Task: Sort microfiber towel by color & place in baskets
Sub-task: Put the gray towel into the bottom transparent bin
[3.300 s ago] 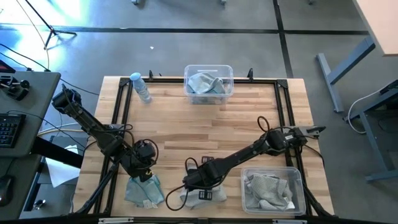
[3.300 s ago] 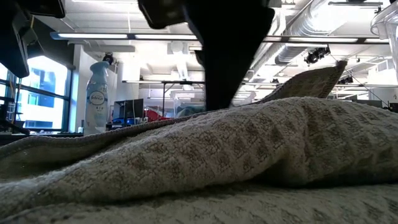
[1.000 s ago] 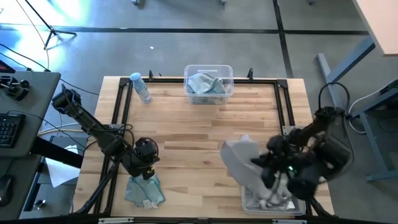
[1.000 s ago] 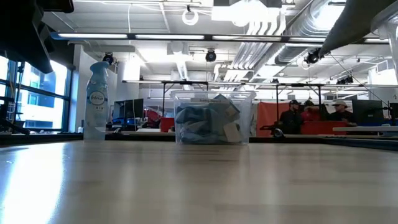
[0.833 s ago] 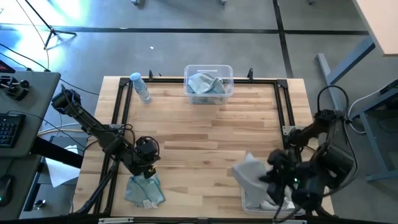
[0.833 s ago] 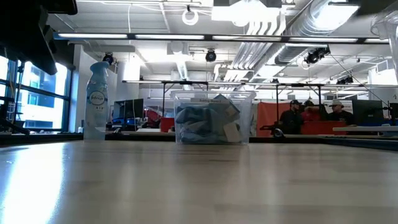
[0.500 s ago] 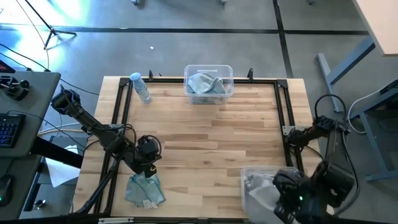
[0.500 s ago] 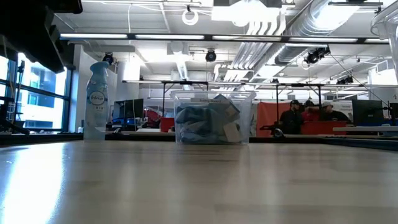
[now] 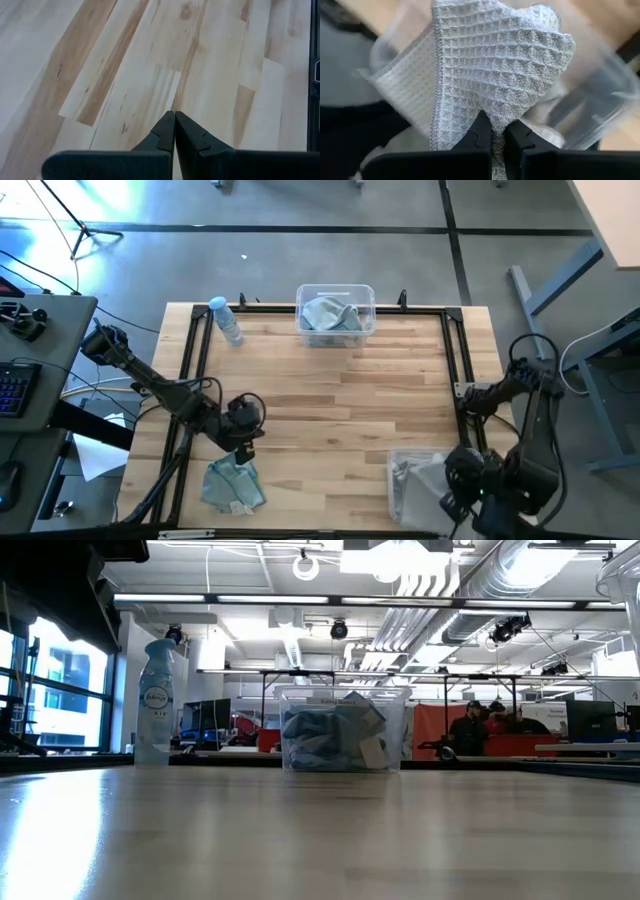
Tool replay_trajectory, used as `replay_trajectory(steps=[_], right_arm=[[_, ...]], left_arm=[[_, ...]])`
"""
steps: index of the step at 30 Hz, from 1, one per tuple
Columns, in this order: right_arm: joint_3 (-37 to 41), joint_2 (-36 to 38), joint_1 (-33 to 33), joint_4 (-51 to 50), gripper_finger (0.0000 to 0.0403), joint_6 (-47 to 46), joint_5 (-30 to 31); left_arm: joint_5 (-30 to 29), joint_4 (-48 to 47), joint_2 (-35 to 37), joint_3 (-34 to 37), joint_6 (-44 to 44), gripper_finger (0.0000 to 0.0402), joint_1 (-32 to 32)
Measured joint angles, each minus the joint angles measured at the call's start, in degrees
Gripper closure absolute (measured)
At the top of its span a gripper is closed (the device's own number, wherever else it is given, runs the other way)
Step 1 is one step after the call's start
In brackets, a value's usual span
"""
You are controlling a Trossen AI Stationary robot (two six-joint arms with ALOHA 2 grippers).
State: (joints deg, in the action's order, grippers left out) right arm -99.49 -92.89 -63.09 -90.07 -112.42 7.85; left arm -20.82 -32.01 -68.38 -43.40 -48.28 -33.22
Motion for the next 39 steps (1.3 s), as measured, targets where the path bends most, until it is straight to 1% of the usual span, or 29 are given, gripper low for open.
replay_trajectory(steps=[3,6,8,10,13,17,19,21,24,26,29,31,35,39], right_arm=[[4.58,4.96,-0.64,-0.02,0.0403,-3.48,2.89],[7.82,10.21,-1.31,0.01,0.0403,-7.08,7.56],[9.35,13.33,-1.48,-0.04,0.0403,-8.25,11.11],[10.47,15.51,-1.2,-0.12,0.0403,-8.34,13.4],[11.55,15.54,0.24,0.52,0.0403,-5.42,13.31],[12.82,12.46,1.75,5.65,0.0403,1.28,13.12],[13.12,9.75,2.04,8.19,0.0403,3.27,11.98],[13.12,7.05,2.12,9.85,0.0403,3.34,8.5],[13.12,3.44,2.08,11.06,0.0403,-2.65,2.58],[13.12,1.45,2.08,12.22,0.0402,-7.76,0.07],[13.12,-0.83,2.13,12.48,0.0396,-13.48,-0.36],[13.12,-2.15,2.64,12.51,0.0392,-14.86,-0.5],[13.12,-4.82,4.35,12.59,0.039,-13.82,-1.19],[13.96,-6.84,5.26,13.15,0.0394,-12.35,-4.52]], left_arm=[[1.25,0.08,-0.01,0.0,-0.03,0.0402,0.35],[1.33,0.42,0.0,0.0,-0.12,0.0401,0.35],[1.31,0.44,-0.01,0.0,-0.82,0.0401,0.35],[1.29,0.45,-0.02,0.0,-1.04,0.0401,0.35],[1.27,0.48,-0.02,0.0,-1.12,0.0401,0.35],[0.94,0.48,-0.02,0.0,-1.58,0.0401,0.35],[0.63,0.48,-0.01,0.0,-1.56,0.0401,0.35],[0.6,0.47,0.0,0.0,-1.12,0.0401,0.35],[0.57,0.46,-0.02,0.0,-1.01,0.0401,0.35],[0.47,0.46,0.0,0.0,-0.22,0.0401,0.35],[-0.11,0.44,-0.02,0.0,1.02,0.0401,0.51],[-0.41,0.44,0.0,0.0,1.78,0.0401,0.99],[-0.44,0.44,-0.02,0.0,2.92,0.0401,2.3],[-0.42,0.42,-0.02,0.0,3.01,0.0401,3.46]])
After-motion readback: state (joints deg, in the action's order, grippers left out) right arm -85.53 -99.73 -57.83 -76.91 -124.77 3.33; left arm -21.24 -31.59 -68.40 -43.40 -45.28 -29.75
